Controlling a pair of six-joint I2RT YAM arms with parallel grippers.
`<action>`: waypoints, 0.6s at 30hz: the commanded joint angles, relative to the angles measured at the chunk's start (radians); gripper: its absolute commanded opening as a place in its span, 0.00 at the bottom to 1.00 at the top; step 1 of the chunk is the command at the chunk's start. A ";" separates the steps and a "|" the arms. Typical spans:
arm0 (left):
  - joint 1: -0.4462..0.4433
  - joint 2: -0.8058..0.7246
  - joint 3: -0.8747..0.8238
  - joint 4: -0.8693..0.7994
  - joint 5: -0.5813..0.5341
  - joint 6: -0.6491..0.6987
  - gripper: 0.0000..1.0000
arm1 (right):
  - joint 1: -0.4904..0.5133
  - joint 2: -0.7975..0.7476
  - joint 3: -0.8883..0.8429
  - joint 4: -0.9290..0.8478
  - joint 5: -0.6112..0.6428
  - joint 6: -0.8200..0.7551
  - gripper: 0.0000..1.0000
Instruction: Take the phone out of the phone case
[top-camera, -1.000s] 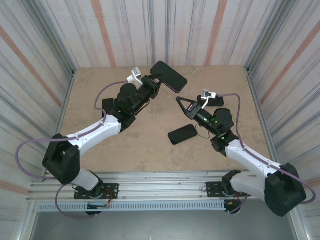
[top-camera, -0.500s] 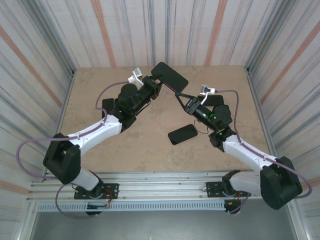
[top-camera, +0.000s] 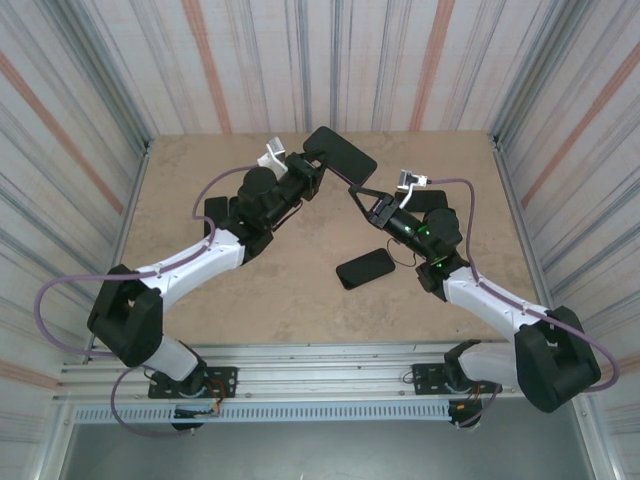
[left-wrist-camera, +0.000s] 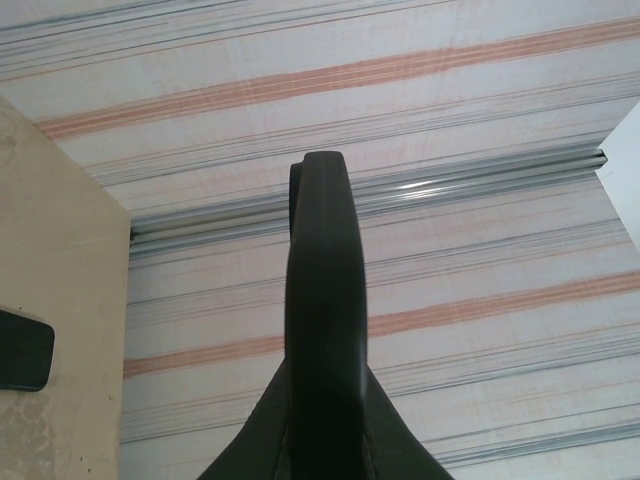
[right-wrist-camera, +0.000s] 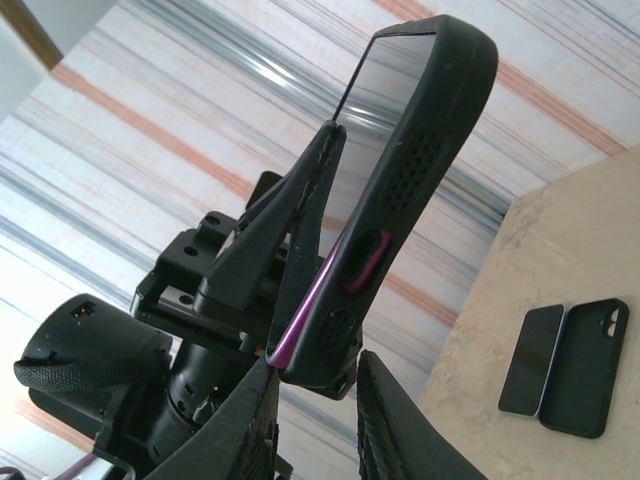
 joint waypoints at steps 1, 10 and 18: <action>-0.013 -0.029 0.037 0.098 0.045 -0.054 0.00 | -0.026 0.025 -0.007 -0.022 0.018 0.022 0.23; -0.017 -0.051 0.058 0.080 0.083 -0.076 0.00 | -0.059 0.053 -0.038 -0.077 0.005 0.020 0.19; -0.017 -0.069 0.062 0.073 0.091 -0.078 0.00 | -0.062 0.025 -0.019 -0.220 0.000 -0.086 0.17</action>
